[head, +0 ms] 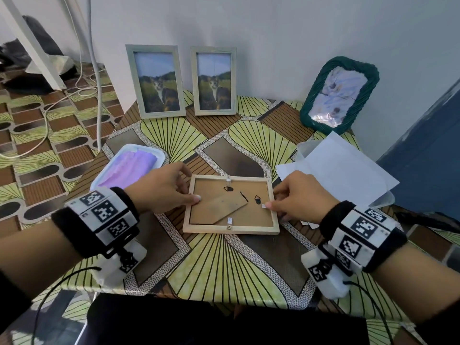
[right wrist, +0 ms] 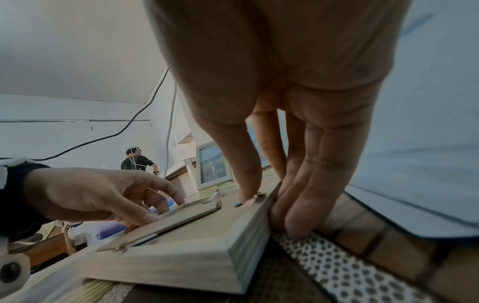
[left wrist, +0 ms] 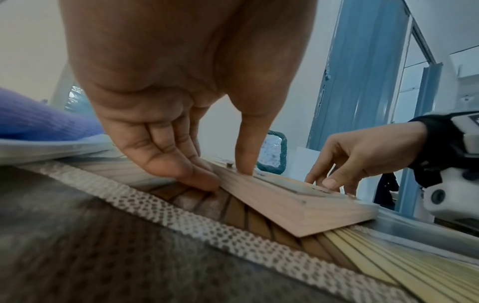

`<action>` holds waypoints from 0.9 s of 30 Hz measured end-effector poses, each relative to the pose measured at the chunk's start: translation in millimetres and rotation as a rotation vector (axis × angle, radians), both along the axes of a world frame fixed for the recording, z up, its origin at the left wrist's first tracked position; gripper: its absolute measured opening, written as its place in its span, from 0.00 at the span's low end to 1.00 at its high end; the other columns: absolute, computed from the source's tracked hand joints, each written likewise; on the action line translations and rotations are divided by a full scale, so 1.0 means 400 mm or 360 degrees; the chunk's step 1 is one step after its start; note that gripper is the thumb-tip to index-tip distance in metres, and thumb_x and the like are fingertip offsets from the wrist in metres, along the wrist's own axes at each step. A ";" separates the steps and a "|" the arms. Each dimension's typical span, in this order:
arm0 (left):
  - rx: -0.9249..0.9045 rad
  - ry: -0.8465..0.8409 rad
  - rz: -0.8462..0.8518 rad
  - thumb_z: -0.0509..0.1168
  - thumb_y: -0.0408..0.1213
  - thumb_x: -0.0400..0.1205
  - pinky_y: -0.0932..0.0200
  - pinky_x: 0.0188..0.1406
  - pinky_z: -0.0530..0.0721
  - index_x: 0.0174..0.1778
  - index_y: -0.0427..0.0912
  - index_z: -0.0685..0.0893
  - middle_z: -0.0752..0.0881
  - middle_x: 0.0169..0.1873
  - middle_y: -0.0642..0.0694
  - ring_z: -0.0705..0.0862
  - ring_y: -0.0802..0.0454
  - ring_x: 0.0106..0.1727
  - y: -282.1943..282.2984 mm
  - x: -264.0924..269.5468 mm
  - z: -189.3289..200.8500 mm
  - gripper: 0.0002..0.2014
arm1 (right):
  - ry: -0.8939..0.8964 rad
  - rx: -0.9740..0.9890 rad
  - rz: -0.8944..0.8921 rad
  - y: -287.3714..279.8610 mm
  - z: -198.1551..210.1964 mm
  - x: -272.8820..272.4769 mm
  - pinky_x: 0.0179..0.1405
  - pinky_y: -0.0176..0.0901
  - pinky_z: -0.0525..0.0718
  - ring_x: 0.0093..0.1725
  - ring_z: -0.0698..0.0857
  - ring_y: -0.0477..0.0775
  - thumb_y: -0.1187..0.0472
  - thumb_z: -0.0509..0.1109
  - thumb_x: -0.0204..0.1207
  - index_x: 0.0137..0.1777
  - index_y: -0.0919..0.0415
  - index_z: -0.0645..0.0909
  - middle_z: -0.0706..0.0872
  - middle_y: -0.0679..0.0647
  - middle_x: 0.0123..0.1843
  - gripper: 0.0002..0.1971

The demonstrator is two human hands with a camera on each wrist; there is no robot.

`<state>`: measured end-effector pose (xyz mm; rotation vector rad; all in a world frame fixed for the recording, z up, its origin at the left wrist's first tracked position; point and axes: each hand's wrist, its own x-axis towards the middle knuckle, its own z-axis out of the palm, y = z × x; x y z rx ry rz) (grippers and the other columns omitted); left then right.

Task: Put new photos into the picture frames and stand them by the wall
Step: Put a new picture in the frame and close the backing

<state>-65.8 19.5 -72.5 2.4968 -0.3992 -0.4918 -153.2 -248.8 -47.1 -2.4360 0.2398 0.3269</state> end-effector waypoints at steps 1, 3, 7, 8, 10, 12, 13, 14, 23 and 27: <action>0.0005 0.0000 0.0009 0.79 0.51 0.72 0.58 0.45 0.81 0.61 0.50 0.75 0.88 0.38 0.55 0.83 0.60 0.38 -0.003 0.003 -0.002 0.27 | 0.0021 0.0012 -0.0004 -0.003 -0.003 0.005 0.34 0.44 0.91 0.30 0.90 0.49 0.59 0.80 0.72 0.52 0.64 0.90 0.90 0.55 0.38 0.12; 0.0001 0.0019 0.0022 0.79 0.50 0.71 0.58 0.42 0.83 0.59 0.50 0.75 0.89 0.36 0.54 0.85 0.60 0.35 -0.007 0.010 -0.003 0.26 | 0.0035 0.0016 0.0009 -0.007 -0.005 0.010 0.33 0.43 0.91 0.28 0.89 0.48 0.60 0.80 0.72 0.53 0.65 0.90 0.89 0.54 0.37 0.12; -0.0026 0.0038 0.0009 0.81 0.50 0.70 0.53 0.49 0.86 0.60 0.53 0.76 0.90 0.36 0.53 0.87 0.59 0.35 -0.005 0.019 -0.005 0.27 | 0.0050 0.0006 0.0037 -0.011 -0.014 0.021 0.34 0.45 0.91 0.27 0.89 0.48 0.60 0.80 0.72 0.51 0.64 0.90 0.86 0.50 0.30 0.11; -0.0019 0.0019 -0.0003 0.80 0.51 0.69 0.51 0.51 0.86 0.59 0.53 0.77 0.90 0.36 0.53 0.86 0.59 0.36 -0.003 0.020 -0.005 0.26 | 0.0043 -0.0014 0.0049 -0.011 -0.016 0.022 0.32 0.43 0.91 0.27 0.89 0.47 0.59 0.80 0.72 0.51 0.64 0.89 0.86 0.49 0.30 0.11; -0.0026 0.0005 -0.0024 0.81 0.51 0.69 0.52 0.51 0.85 0.57 0.53 0.78 0.89 0.35 0.53 0.86 0.60 0.35 0.001 0.020 -0.005 0.25 | 0.0019 -0.0090 0.0083 -0.009 -0.017 0.025 0.31 0.42 0.90 0.26 0.89 0.46 0.57 0.81 0.71 0.49 0.63 0.89 0.88 0.51 0.33 0.11; -0.0062 0.0031 -0.0039 0.81 0.49 0.69 0.51 0.50 0.85 0.56 0.52 0.78 0.90 0.35 0.52 0.85 0.61 0.32 0.002 0.022 -0.007 0.25 | 0.0009 -0.0137 0.0087 -0.007 -0.017 0.030 0.32 0.46 0.91 0.26 0.89 0.50 0.57 0.82 0.69 0.47 0.64 0.87 0.89 0.55 0.35 0.13; -0.0069 0.0043 -0.0045 0.81 0.49 0.69 0.51 0.50 0.85 0.55 0.51 0.77 0.90 0.34 0.51 0.85 0.61 0.31 0.001 0.024 -0.007 0.24 | 0.0021 -0.0126 0.0071 -0.007 -0.017 0.034 0.32 0.48 0.91 0.26 0.90 0.51 0.58 0.83 0.69 0.46 0.66 0.86 0.90 0.57 0.35 0.14; -0.0072 0.0049 -0.0051 0.82 0.48 0.69 0.50 0.50 0.86 0.55 0.51 0.77 0.90 0.34 0.51 0.86 0.60 0.32 0.000 0.026 -0.007 0.24 | 0.0039 -0.0100 0.0044 -0.007 -0.016 0.038 0.33 0.49 0.91 0.26 0.90 0.53 0.59 0.83 0.68 0.46 0.67 0.85 0.90 0.58 0.35 0.14; 0.0029 -0.0044 -0.0094 0.81 0.48 0.69 0.58 0.39 0.85 0.51 0.53 0.75 0.89 0.32 0.51 0.82 0.66 0.26 -0.006 0.032 -0.012 0.23 | 0.0190 -0.0005 -0.0074 0.002 -0.006 0.061 0.34 0.54 0.92 0.27 0.91 0.59 0.65 0.84 0.66 0.45 0.69 0.81 0.90 0.65 0.34 0.15; 0.0081 -0.0025 -0.0091 0.81 0.49 0.70 0.62 0.36 0.81 0.51 0.53 0.75 0.90 0.31 0.53 0.84 0.67 0.28 -0.010 0.032 -0.006 0.22 | 0.0147 0.0061 -0.0039 -0.006 -0.006 0.037 0.36 0.54 0.92 0.31 0.91 0.57 0.63 0.82 0.69 0.48 0.67 0.82 0.89 0.61 0.38 0.14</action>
